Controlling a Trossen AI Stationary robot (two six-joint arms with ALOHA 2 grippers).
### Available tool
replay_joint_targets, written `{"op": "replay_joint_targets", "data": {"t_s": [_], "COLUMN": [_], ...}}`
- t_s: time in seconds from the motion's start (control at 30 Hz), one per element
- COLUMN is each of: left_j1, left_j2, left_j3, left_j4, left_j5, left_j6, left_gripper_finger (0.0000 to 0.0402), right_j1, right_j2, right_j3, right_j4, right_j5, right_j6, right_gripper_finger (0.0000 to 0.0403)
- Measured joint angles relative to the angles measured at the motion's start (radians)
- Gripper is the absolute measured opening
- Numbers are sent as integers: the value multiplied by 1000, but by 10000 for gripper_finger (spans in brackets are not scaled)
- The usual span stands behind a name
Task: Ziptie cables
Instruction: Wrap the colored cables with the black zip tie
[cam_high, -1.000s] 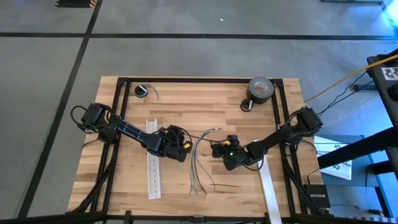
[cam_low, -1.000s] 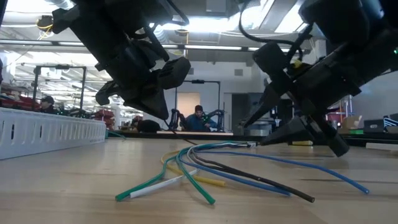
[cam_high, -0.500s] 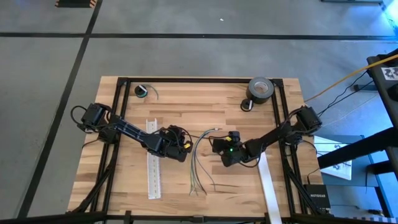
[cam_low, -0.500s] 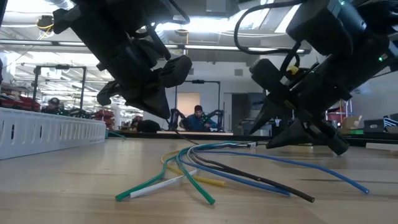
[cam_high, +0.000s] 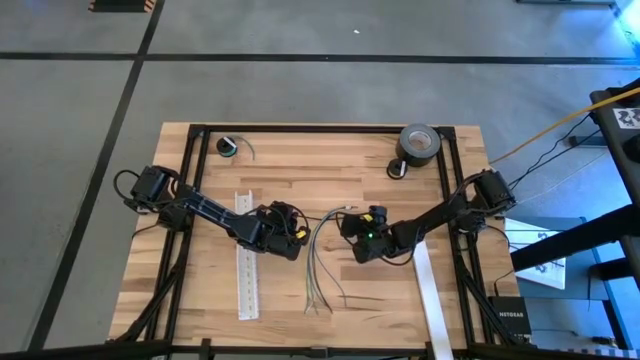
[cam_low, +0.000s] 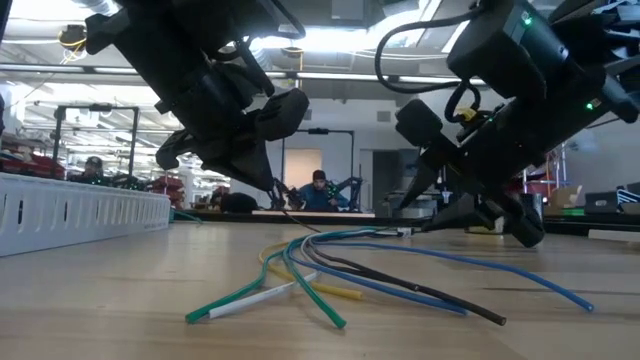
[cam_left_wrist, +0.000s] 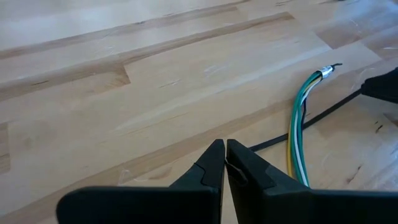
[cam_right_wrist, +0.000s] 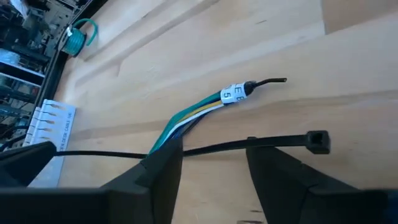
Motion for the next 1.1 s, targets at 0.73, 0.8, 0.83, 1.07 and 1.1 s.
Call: {"op": "replay_joint_targets", "data": {"t_s": [0.73,0.8,0.83,1.07,1.1], "left_j1": [0,3,6,49,59], "left_j2": [0,0,0,0,0], "left_j3": [2,10,15,47,53], "left_j4": [7,8,8,10,9], "left_j5": [18,45,60,173,193], "left_j6": [255,308,331,445,456], "left_gripper_finger": [1,1,1,0,0], "right_j1": [1,-6,-7,-52,-60], "right_j2": [23,21,21,18,18], "right_j3": [0,14,22,118,138], "right_j4": [24,24,25,-1,-14], "right_j5": [25,15,0,-101,-125], "right_j6": [-407,-485,-531,-942,-1005], "right_gripper_finger": [1,0,0,0,0]}}
